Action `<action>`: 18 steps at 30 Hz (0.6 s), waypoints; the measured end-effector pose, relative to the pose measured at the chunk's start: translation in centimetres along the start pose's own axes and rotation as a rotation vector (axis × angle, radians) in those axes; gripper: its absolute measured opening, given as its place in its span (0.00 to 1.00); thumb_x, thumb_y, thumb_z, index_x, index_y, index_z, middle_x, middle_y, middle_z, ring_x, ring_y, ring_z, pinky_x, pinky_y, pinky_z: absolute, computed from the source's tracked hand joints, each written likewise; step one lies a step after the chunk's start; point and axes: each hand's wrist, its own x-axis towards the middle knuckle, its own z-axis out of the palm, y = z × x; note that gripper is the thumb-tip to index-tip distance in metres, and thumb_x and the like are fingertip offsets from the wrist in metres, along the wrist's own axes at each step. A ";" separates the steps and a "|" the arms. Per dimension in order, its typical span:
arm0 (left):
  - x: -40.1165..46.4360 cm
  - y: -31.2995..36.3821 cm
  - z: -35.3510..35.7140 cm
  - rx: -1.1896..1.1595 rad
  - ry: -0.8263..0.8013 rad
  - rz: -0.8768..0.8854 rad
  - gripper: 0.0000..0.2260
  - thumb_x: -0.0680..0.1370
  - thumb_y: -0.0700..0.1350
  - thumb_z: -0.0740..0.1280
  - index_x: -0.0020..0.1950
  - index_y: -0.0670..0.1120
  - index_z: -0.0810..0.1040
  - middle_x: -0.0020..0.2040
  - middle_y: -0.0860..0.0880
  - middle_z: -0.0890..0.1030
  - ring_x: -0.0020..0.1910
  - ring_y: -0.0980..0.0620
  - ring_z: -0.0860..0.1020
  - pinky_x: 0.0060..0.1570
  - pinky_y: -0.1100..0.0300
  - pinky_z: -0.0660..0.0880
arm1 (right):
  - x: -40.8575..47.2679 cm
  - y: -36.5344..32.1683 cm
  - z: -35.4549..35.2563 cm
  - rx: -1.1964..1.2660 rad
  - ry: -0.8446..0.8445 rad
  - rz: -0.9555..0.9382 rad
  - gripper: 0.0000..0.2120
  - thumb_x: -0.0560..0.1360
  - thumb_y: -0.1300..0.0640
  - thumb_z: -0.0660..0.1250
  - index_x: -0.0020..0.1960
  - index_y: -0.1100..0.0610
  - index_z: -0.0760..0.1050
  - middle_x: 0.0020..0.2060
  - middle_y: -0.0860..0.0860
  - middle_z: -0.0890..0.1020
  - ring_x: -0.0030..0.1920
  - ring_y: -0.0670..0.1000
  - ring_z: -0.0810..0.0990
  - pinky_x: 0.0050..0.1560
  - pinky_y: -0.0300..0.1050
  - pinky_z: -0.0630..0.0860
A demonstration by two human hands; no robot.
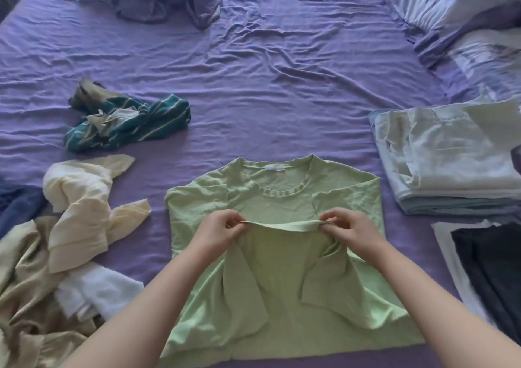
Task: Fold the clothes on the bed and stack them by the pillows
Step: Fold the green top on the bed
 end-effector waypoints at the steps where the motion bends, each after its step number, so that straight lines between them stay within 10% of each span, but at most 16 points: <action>1: 0.4 0.2 0.1 -0.010 0.027 -0.026 0.02 0.74 0.46 0.71 0.44 0.48 0.82 0.36 0.56 0.77 0.36 0.58 0.73 0.38 0.64 0.69 | 0.5 -0.2 -0.2 0.024 0.003 0.007 0.08 0.73 0.62 0.70 0.45 0.49 0.80 0.42 0.57 0.83 0.41 0.48 0.77 0.46 0.42 0.73; 6: 2.5 1.5 0.6 -0.033 0.150 -0.050 0.03 0.76 0.45 0.69 0.47 0.47 0.81 0.35 0.57 0.76 0.36 0.59 0.72 0.36 0.68 0.65 | 3.4 -1.2 -0.5 -0.189 -0.087 -0.102 0.14 0.70 0.57 0.74 0.52 0.45 0.76 0.48 0.42 0.77 0.49 0.38 0.75 0.49 0.21 0.64; 12: 4.3 1.7 -0.2 0.045 0.269 -0.109 0.07 0.73 0.47 0.72 0.38 0.50 0.77 0.33 0.58 0.75 0.34 0.64 0.72 0.34 0.74 0.66 | 6.9 -0.6 -1.8 -0.172 0.016 -0.125 0.06 0.70 0.57 0.74 0.43 0.47 0.79 0.35 0.39 0.80 0.35 0.35 0.76 0.38 0.27 0.69; 18: 4.9 1.2 -0.3 0.068 0.219 -0.173 0.02 0.75 0.45 0.71 0.43 0.49 0.80 0.41 0.53 0.81 0.42 0.55 0.77 0.38 0.69 0.67 | 8.7 -0.3 -2.1 -0.237 -0.027 -0.184 0.14 0.70 0.68 0.68 0.48 0.52 0.79 0.41 0.47 0.79 0.42 0.41 0.77 0.44 0.24 0.67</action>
